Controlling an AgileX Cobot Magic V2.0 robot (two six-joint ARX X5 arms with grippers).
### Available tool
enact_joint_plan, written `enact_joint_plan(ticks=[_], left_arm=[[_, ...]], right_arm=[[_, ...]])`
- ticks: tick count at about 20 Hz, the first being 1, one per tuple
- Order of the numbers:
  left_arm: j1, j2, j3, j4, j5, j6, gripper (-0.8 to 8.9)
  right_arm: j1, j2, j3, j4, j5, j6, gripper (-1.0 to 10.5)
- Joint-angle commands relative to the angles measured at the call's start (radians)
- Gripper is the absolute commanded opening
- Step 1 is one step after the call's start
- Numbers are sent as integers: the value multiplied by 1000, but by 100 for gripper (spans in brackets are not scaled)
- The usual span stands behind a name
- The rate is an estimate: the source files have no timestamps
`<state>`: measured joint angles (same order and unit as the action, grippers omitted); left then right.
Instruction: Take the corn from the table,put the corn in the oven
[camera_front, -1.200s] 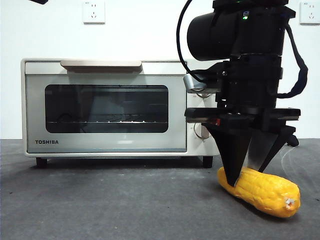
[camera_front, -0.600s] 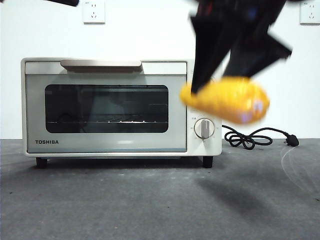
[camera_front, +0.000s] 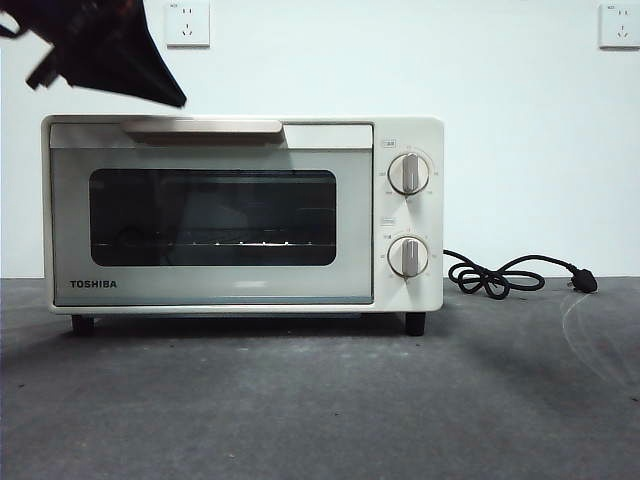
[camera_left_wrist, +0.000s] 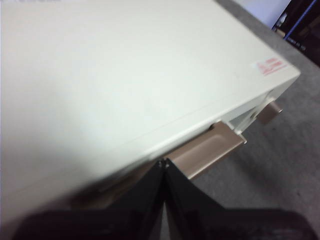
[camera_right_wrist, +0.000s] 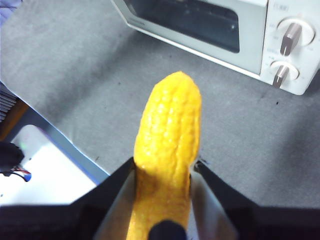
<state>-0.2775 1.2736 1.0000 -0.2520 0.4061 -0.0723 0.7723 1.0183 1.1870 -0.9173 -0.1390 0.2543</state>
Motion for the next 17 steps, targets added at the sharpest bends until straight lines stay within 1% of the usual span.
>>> enact_joint_plan(ticks=[1, 7, 12, 17], left_arm=[[-9, 32, -1, 7, -8, -2, -6], [-49, 56, -1, -100, -9, 17, -6], [-76, 56, -1, -237, -11, 76, -5], [-78, 56, -1, -344, -11, 93, -5]], right_arm=[[2, -2, 14, 1, 1, 7, -12], [2, -2, 15, 1, 36, 6, -12], [2, -2, 15, 2, 65, 3, -12], [2, -2, 15, 3, 68, 3, -12]])
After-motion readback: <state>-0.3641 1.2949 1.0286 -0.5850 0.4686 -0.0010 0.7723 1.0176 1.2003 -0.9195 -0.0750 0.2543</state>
